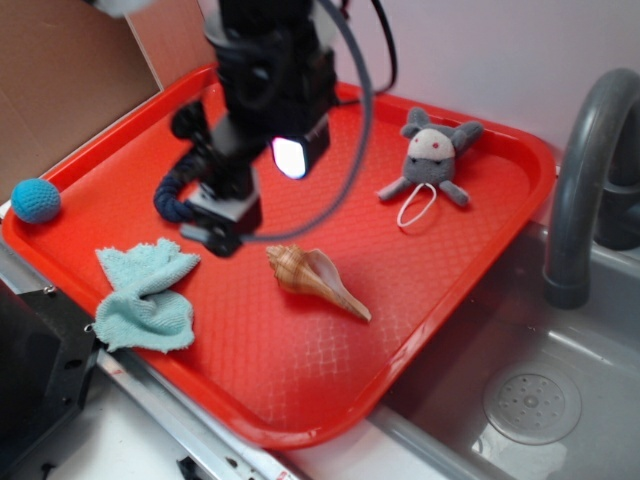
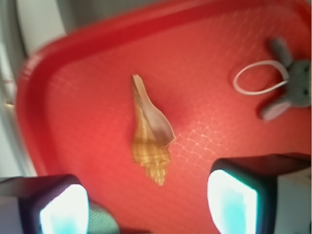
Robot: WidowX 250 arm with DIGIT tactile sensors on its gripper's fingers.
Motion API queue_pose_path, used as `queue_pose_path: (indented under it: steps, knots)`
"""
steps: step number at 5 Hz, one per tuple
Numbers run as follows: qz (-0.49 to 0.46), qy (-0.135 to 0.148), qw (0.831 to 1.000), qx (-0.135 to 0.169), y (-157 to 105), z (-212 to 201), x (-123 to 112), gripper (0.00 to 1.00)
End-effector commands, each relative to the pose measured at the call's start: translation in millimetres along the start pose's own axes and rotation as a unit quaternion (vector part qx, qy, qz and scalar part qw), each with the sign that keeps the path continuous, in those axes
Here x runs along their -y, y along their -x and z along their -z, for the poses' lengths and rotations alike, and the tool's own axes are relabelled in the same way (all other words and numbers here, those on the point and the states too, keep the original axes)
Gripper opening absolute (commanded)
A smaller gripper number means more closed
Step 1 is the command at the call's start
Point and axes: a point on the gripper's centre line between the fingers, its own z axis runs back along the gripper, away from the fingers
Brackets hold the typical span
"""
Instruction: Grab the shell.
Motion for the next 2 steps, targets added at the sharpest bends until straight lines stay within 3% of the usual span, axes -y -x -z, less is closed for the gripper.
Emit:
queue_pose_path:
  steps: [1,2]
  knots:
    - [-0.003,0.005,1.000,-0.030,-13,30,5,1.00]
    - [-0.002,0.015,0.999,-0.046,-11,43,4,1.00]
